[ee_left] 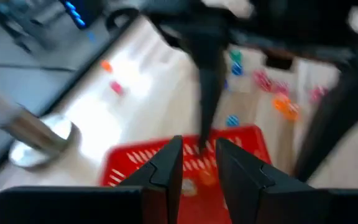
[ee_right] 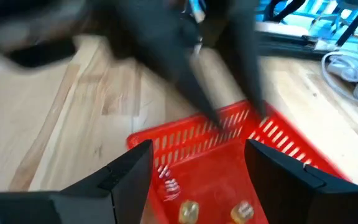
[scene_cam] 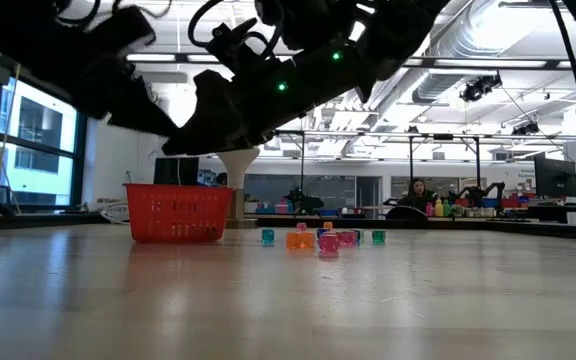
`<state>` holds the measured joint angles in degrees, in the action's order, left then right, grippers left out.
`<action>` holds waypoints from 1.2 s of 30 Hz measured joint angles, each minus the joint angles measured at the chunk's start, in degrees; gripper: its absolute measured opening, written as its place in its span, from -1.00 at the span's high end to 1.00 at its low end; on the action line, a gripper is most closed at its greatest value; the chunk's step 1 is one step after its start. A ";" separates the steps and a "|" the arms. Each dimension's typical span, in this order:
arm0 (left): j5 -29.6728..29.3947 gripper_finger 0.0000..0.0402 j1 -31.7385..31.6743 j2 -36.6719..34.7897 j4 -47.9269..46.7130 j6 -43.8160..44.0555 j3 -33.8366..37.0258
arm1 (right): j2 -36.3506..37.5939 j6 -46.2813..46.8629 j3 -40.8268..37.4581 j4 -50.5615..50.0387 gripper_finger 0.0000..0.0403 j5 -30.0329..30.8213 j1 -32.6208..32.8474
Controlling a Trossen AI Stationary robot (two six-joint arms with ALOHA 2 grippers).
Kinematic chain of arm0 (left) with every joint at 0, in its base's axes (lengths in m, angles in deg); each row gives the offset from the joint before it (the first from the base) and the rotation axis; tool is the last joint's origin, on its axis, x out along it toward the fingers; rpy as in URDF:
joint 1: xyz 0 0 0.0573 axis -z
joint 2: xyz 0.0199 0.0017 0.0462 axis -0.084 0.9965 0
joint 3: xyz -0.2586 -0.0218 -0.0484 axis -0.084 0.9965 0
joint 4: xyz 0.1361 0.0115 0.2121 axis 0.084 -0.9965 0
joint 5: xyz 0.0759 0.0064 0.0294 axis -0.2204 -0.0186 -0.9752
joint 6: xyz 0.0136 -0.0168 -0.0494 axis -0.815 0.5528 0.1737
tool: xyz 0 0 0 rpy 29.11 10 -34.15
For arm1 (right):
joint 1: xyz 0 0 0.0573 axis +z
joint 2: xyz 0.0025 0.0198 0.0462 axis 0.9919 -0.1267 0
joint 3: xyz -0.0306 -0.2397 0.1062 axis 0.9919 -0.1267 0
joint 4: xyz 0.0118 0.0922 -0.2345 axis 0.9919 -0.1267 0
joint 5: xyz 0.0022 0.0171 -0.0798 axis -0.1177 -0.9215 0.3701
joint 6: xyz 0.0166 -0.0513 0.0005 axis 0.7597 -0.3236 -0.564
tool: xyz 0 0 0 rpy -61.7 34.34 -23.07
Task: Pick & Place Dice
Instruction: Put the pink die into the red basket
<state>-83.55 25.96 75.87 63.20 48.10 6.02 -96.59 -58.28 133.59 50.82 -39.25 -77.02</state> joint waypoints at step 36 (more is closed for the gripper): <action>16.91 0.55 3.61 24.91 43.57 1.75 -0.09 | 17.20 73.27 -0.69 -81.07 -0.21 45.33 40.85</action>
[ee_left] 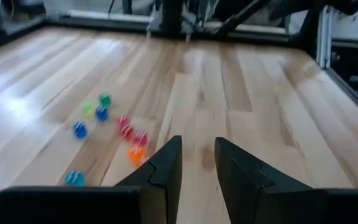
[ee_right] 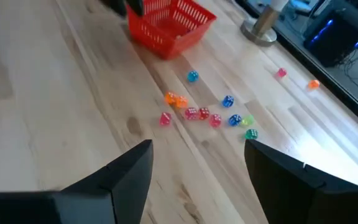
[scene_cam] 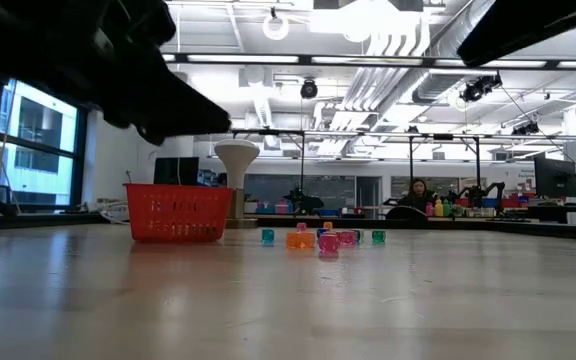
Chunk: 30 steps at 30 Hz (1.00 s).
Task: Pick & Place Dice
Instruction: Put the pink die into the red basket
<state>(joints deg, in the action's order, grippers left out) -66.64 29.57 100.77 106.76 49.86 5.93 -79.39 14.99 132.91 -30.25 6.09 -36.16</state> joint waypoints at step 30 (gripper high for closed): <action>-0.91 0.55 -2.74 27.99 14.98 -13.94 -15.67 | -0.07 -0.70 -2.50 0.50 -0.21 1.17 -1.57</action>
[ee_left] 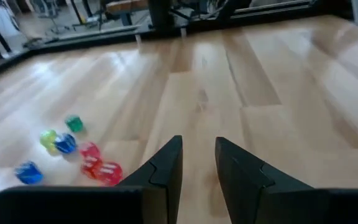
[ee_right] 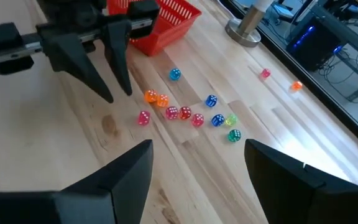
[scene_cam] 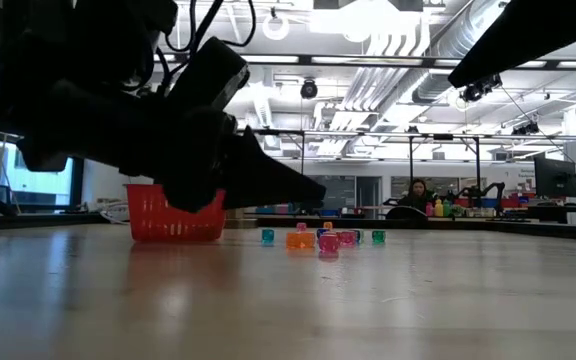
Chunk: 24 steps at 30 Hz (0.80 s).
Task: Pick & Place Dice
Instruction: Put the pink die into the red basket
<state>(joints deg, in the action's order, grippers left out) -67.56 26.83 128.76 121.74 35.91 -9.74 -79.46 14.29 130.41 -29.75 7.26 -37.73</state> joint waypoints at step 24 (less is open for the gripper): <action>-13.03 0.55 11.87 -24.04 -40.23 19.53 0.00 | -0.02 -0.45 -0.98 4.58 -0.21 -2.12 1.14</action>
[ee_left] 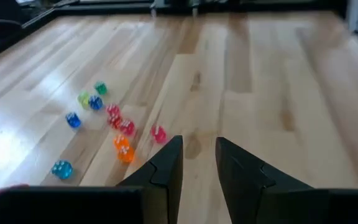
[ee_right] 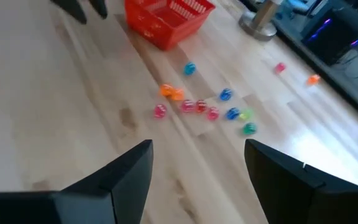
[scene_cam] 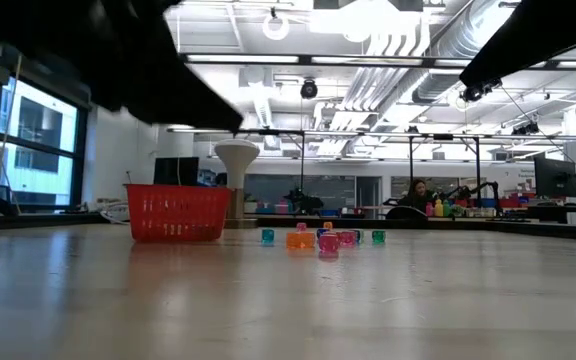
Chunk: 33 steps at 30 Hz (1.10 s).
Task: Pick & Place Dice
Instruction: Put the pink die into the red basket
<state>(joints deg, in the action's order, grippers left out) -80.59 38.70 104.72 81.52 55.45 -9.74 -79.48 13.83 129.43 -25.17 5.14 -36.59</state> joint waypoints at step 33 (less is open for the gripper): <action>1.71 0.55 7.74 -14.24 -14.30 3.16 0.00 | -11.08 -36.88 -30.41 87.70 0.43 -22.05 -20.35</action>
<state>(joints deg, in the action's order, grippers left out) -78.88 46.45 90.48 67.21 58.60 -9.74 -90.56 -23.04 99.02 62.53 -16.91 -56.94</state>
